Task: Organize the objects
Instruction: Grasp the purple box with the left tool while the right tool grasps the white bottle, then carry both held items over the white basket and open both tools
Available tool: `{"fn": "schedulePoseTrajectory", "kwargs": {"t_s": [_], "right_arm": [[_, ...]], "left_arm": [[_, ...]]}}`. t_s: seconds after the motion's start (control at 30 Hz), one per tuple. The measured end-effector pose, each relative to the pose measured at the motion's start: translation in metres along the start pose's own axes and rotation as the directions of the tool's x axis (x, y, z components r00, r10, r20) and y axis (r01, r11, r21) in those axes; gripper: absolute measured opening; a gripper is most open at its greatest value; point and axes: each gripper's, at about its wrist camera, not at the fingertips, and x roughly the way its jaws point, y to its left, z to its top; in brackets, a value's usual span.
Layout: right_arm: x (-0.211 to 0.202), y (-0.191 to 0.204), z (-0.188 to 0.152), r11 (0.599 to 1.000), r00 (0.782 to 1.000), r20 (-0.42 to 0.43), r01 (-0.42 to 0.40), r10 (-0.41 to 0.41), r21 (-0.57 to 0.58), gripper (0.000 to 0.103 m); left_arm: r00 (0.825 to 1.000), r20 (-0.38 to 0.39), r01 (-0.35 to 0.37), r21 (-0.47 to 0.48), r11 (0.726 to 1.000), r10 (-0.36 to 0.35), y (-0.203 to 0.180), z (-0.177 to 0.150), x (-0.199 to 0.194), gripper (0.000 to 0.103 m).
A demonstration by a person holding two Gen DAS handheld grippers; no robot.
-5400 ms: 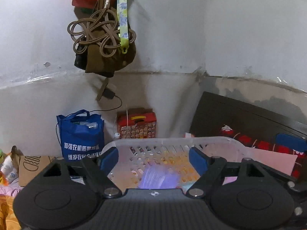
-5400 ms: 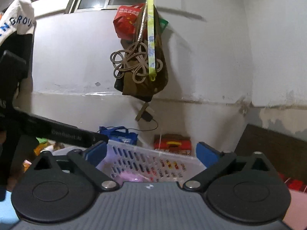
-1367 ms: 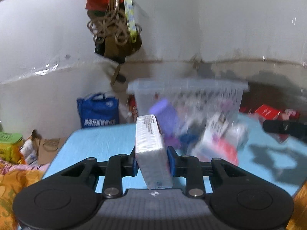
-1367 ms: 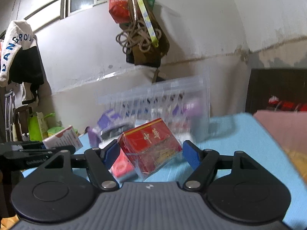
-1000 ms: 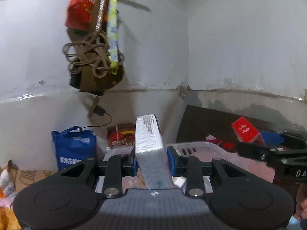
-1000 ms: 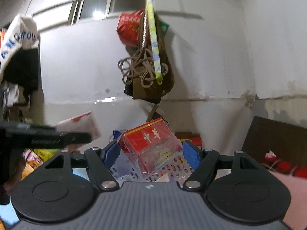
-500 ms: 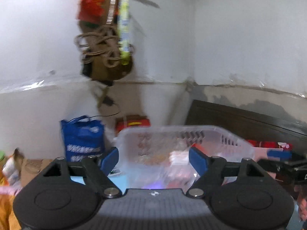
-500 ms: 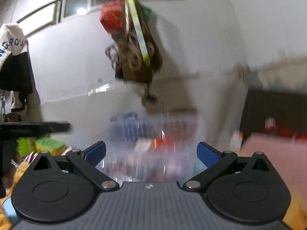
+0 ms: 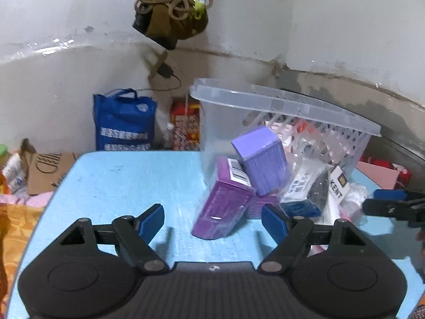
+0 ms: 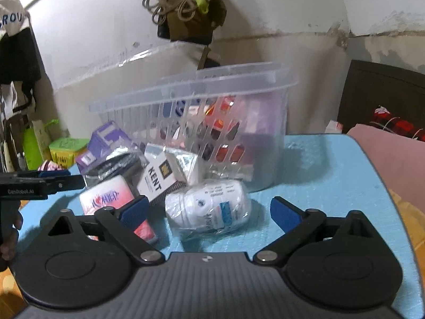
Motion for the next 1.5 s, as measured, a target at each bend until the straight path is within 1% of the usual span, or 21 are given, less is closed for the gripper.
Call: {"fn": "schedulePoseTrajectory", "kwargs": {"t_s": [0.03, 0.07, 0.1, 0.13, 0.17, 0.27, 0.33, 0.4, 0.5, 0.57, 0.63, 0.7, 0.77, 0.9, 1.0, 1.07, 1.17, 1.5], "right_arm": [[0.002, 0.001, 0.001, 1.0, 1.0, -0.009, 0.0, 0.0, -0.01, 0.095], [0.003, 0.003, 0.001, 1.0, 1.0, -0.011, 0.0, 0.0, -0.021, 0.095], [0.003, 0.004, 0.0, 1.0, 1.0, -0.014, 0.003, -0.003, -0.03, 0.094], [0.003, 0.005, 0.0, 0.999, 1.0, -0.02, 0.007, -0.007, -0.034, 0.093], [0.003, 0.005, -0.001, 0.999, 1.0, -0.024, 0.009, -0.01, -0.037, 0.09], [0.008, 0.006, 0.001, 0.999, 0.999, -0.042, 0.009, -0.011, -0.045, 0.084], [0.01, 0.005, 0.001, 0.999, 0.999, -0.053, 0.009, -0.011, -0.038, 0.08], [0.011, 0.003, 0.002, 0.999, 0.999, -0.054, 0.004, -0.006, -0.032, 0.076], [0.01, 0.0, 0.0, 1.0, 0.999, -0.049, -0.008, 0.007, -0.018, 0.075], [0.008, -0.001, 0.0, 1.0, 0.999, -0.037, -0.009, 0.009, -0.01, 0.074], [0.003, -0.001, -0.001, 1.0, 1.0, -0.002, -0.001, 0.001, -0.003, 0.074], [-0.004, -0.001, -0.003, 1.0, 0.999, 0.04, 0.0, 0.0, 0.006, 0.074], [-0.012, 0.0, -0.005, 1.0, 0.995, 0.094, 0.013, -0.014, 0.014, 0.074], [-0.024, 0.001, -0.009, 0.999, 0.982, 0.188, 0.032, -0.036, 0.024, 0.074], [-0.032, 0.003, -0.011, 0.999, 0.965, 0.257, 0.041, -0.044, 0.017, 0.074], [-0.032, 0.004, -0.01, 0.999, 0.963, 0.266, 0.044, -0.047, 0.015, 0.074], [-0.031, 0.004, -0.009, 0.999, 0.961, 0.273, 0.042, -0.046, 0.019, 0.074], [-0.033, 0.006, -0.009, 0.999, 0.952, 0.303, 0.049, -0.049, 0.009, 0.074]], "left_arm": [[1.0, -0.003, -0.004, 0.007, 1.0, 0.004, -0.001, 0.001, 0.001, 0.083], [1.0, -0.004, -0.017, 0.022, 1.0, 0.017, -0.003, 0.002, 0.002, 0.083], [0.999, -0.002, -0.046, 0.046, 0.998, 0.046, -0.006, 0.001, 0.003, 0.083], [0.997, -0.001, -0.081, 0.069, 0.994, 0.082, -0.01, 0.002, 0.005, 0.083], [0.995, -0.01, -0.102, 0.084, 0.991, 0.104, -0.012, 0.003, 0.009, 0.082], [0.995, -0.029, -0.091, 0.097, 0.991, 0.094, -0.018, 0.006, 0.016, 0.079], [0.993, -0.041, -0.106, 0.115, 0.988, 0.111, -0.024, 0.007, 0.02, 0.066], [0.992, -0.042, -0.113, 0.123, 0.986, 0.119, -0.028, 0.008, 0.022, 0.043], [0.992, -0.026, -0.115, 0.134, 0.984, 0.12, -0.03, 0.007, 0.02, 0.042], [0.993, 0.013, -0.121, 0.136, 0.983, 0.12, -0.031, 0.006, 0.013, 0.042], [0.993, 0.051, -0.11, 0.125, 0.986, 0.104, -0.029, 0.002, 0.001, 0.042], [0.994, 0.083, -0.084, 0.108, 0.991, 0.076, -0.025, -0.001, -0.009, 0.042], [0.992, 0.116, -0.057, 0.079, 0.995, 0.047, -0.019, -0.003, -0.018, 0.042], [0.984, 0.176, 0.012, -0.017, 1.0, -0.009, -0.002, -0.005, -0.03, 0.042], [0.982, 0.183, 0.056, -0.079, 0.995, -0.041, 0.012, -0.01, -0.032, 0.042], [0.985, 0.169, 0.042, -0.087, 0.995, -0.027, 0.015, -0.014, -0.029, 0.042], [0.981, 0.19, 0.068, -0.09, 0.994, -0.05, 0.016, -0.015, -0.031, 0.042], [0.975, 0.213, 0.073, -0.064, 0.995, -0.058, 0.014, -0.021, -0.035, 0.042]]}}
